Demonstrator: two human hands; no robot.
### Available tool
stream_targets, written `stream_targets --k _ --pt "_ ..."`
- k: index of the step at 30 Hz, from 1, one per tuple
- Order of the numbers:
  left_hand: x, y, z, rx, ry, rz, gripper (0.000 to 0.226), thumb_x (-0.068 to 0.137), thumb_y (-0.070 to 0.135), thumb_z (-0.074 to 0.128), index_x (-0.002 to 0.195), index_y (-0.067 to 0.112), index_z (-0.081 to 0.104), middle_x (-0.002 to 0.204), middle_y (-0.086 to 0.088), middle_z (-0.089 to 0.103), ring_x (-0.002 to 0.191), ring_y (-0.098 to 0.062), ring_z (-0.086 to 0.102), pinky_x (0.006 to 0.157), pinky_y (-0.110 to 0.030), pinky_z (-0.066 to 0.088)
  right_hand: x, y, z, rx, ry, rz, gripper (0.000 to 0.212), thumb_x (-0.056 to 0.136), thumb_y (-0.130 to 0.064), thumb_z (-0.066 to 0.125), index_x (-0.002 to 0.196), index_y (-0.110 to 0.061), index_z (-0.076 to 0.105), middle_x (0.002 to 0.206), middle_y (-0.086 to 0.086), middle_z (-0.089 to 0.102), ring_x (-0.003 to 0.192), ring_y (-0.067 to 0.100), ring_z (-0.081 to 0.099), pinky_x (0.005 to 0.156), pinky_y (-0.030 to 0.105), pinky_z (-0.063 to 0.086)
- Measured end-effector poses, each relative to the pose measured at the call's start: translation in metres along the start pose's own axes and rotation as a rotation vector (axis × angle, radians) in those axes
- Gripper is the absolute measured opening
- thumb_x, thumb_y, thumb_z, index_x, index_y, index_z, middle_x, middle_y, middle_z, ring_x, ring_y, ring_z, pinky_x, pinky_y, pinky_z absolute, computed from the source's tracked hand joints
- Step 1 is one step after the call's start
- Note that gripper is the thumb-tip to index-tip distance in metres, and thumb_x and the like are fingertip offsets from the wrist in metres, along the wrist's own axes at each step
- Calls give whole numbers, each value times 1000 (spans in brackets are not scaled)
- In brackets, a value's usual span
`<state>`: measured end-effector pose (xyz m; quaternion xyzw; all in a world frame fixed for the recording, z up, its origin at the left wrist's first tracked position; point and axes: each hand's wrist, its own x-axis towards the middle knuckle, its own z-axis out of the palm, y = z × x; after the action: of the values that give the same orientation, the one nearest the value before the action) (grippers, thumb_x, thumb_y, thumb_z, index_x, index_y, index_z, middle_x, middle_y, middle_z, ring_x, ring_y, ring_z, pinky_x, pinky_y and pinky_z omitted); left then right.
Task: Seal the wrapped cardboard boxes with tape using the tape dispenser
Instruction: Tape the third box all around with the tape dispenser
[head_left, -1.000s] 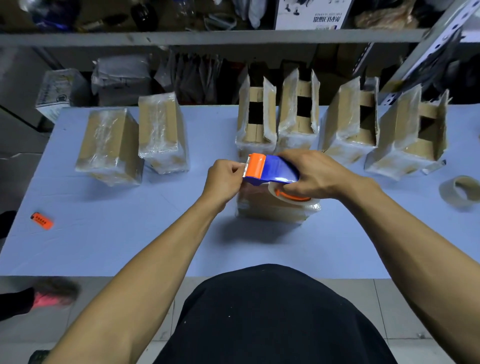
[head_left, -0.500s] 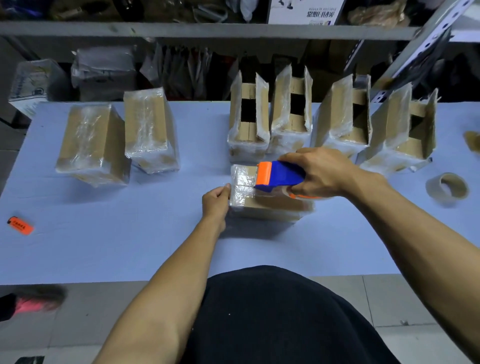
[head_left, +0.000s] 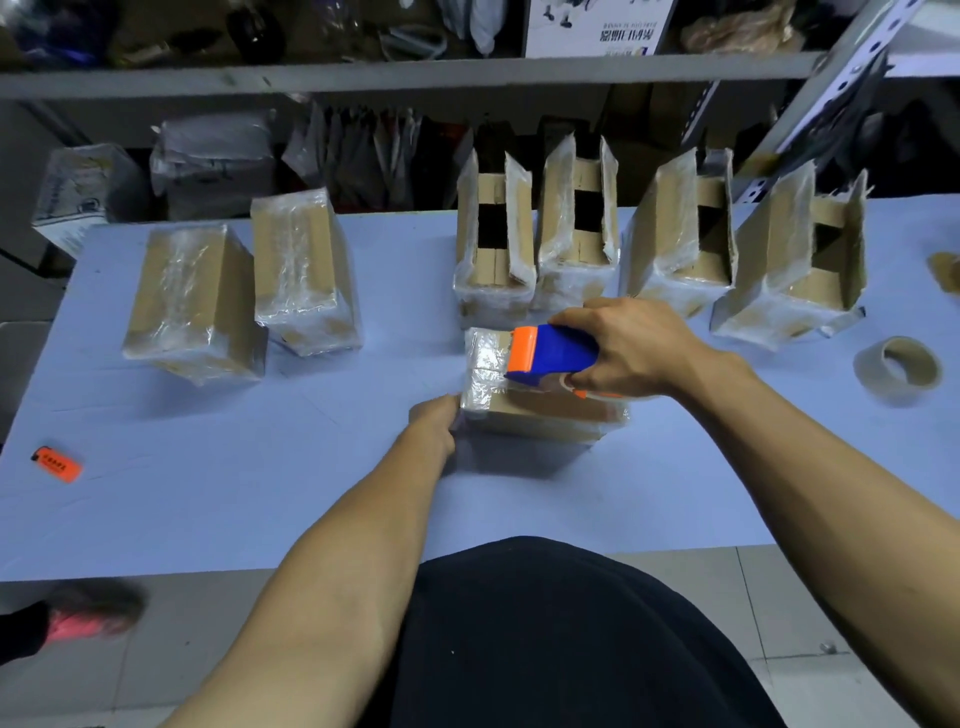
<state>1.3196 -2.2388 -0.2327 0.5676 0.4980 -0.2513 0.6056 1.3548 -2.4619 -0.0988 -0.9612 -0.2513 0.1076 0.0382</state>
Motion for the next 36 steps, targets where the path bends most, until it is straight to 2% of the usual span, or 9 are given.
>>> stream_targets --k 3,7,10,13,16,20,25,31,36 --pt "11 2 -11 -32 145 336 15 94 18 61 82 11 62 82 -11 55 76 -22 48 65 -34 44 -3 4 1 15 16 16 59 68 -52 65 125 -37 54 91 -7 59 77 20 53 58 28 36" --pt "-7 13 6 132 -79 633 34 99 47 54 78 22 60 76 6 56 70 -10 50 63 -27 42 -3 4 2 28 18 15 59 69 -50 67 125 -36 55 91 -8 58 75 18 45 58 28 35" --pt "-10 11 26 358 -53 738 35 103 45 47 90 16 62 85 -2 63 76 -19 54 68 -31 41 -4 3 -1 22 13 11 59 69 -57 59 125 -36 55 92 -4 61 77 23 53 58 29 41" --pt "-4 7 27 293 -30 746 38 102 41 50 72 19 52 64 6 51 59 -13 44 54 -27 35 -9 2 -3 0 25 -3 70 66 -69 42 128 -37 53 89 -4 58 79 25 56 57 30 42" --pt "-2 8 26 248 -16 720 40 99 40 55 70 14 47 61 2 40 58 -15 34 57 -30 31 -15 8 -2 7 21 -18 67 74 -62 55 137 -38 46 93 -3 59 84 24 57 59 31 43" --pt "-3 12 26 251 0 691 46 96 43 58 80 0 61 71 -9 62 66 -17 51 62 -32 41 -32 29 2 45 42 27 71 76 -58 56 143 -40 41 99 -4 60 91 26 60 62 30 36" --pt "-2 15 19 230 -43 689 48 87 49 60 87 1 65 81 -4 53 77 -18 48 69 -35 40 -63 60 14 80 17 87 71 75 -52 64 141 -45 40 104 -5 61 97 25 60 65 31 40" --pt "6 22 -13 295 34 726 39 86 47 64 89 9 70 82 -4 64 77 -18 58 80 -50 57 -83 67 46 208 30 145 72 74 -55 68 140 -48 40 103 -11 60 95 21 58 66 30 40" --pt "-4 22 -18 446 109 820 39 91 48 59 78 12 58 75 1 57 74 -20 52 68 -29 44 -85 69 72 316 32 195 70 77 -59 71 138 -48 39 102 -11 59 93 20 56 69 30 41"
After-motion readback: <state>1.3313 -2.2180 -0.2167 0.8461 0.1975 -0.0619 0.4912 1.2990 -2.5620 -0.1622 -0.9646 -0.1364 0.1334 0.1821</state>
